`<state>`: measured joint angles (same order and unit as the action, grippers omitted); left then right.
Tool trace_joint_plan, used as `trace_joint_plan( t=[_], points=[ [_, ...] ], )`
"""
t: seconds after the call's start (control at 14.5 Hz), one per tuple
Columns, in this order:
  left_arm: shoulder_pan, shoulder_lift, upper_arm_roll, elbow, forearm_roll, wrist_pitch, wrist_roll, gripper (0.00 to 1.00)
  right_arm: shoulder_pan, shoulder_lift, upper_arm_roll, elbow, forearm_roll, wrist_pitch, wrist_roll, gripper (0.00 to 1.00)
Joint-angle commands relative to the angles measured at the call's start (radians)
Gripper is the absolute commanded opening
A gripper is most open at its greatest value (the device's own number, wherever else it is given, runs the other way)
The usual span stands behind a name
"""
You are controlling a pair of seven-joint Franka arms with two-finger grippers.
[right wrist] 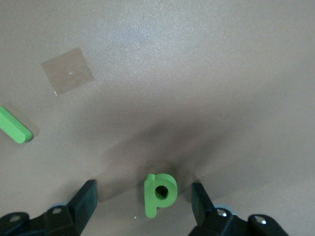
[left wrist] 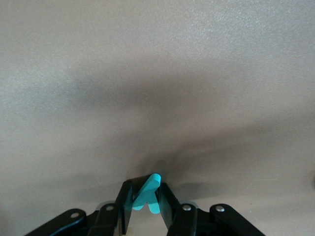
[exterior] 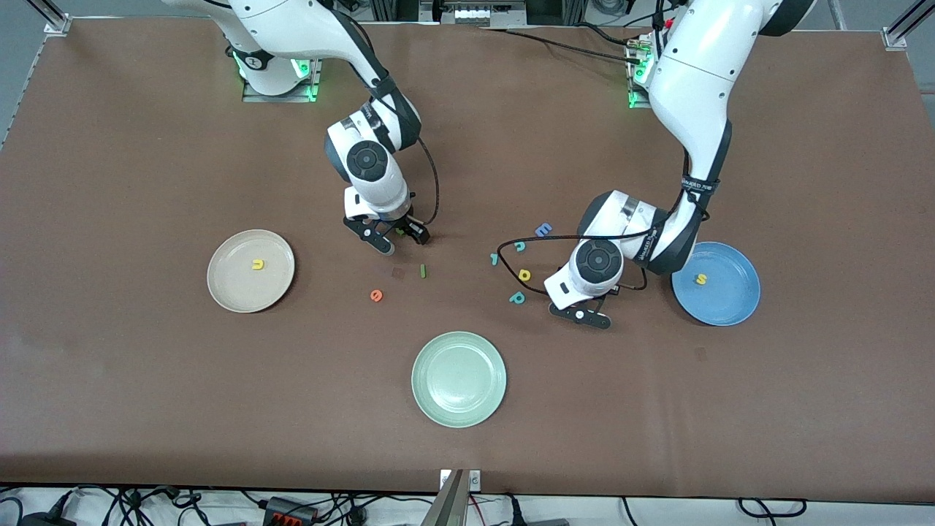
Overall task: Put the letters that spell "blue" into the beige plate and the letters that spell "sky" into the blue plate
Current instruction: 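Grasp the green p with the right gripper while the left gripper grasps the teal y, then drop the p on the white plate while the left gripper drops the y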
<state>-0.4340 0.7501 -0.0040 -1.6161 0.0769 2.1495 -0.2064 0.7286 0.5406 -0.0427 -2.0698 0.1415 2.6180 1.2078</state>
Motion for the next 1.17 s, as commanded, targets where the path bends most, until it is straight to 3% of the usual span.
trace_joint_plan(
  t=[0.0, 0.21, 0.41, 0.55, 0.69, 0.9, 0.97, 1.1],
  points=[
    [0.024, -0.034, 0.001, -0.019, 0.014, -0.022, 0.022, 0.0, 0.008, -0.034, -0.005, -0.039, 0.009, 0.017, 0.013, 0.72],
    [0.108, -0.115, 0.001, -0.016, 0.014, -0.123, 0.082, 0.01, 0.006, -0.04, -0.005, -0.035, 0.009, 0.016, 0.012, 0.42],
    [0.167, -0.156, 0.019, -0.018, 0.017, -0.253, 0.227, 0.01, 0.008, -0.04, -0.005, -0.029, 0.009, 0.016, 0.0, 0.21],
    [0.227, -0.166, 0.021, -0.021, 0.056, -0.305, 0.288, 0.02, 0.002, -0.042, -0.006, -0.02, 0.009, 0.014, -0.011, 0.17],
    [0.242, -0.166, 0.018, -0.059, 0.206, -0.318, 0.291, 0.02, -0.001, -0.05, -0.012, -0.003, 0.007, 0.013, -0.017, 0.17],
    [0.317, -0.181, -0.001, -0.132, 0.222, -0.252, 0.288, 0.07, -0.053, -0.063, -0.037, 0.045, 0.003, -0.038, -0.136, 0.17],
    [0.317, -0.181, -0.001, -0.134, 0.222, -0.249, 0.288, 0.16, -0.084, -0.063, -0.054, 0.062, 0.001, -0.076, -0.231, 0.17],
    [0.317, -0.178, -0.001, -0.131, 0.221, -0.249, 0.286, 0.57, -0.156, -0.063, -0.089, 0.114, 0.0, -0.189, -0.428, 0.17]
  ],
)
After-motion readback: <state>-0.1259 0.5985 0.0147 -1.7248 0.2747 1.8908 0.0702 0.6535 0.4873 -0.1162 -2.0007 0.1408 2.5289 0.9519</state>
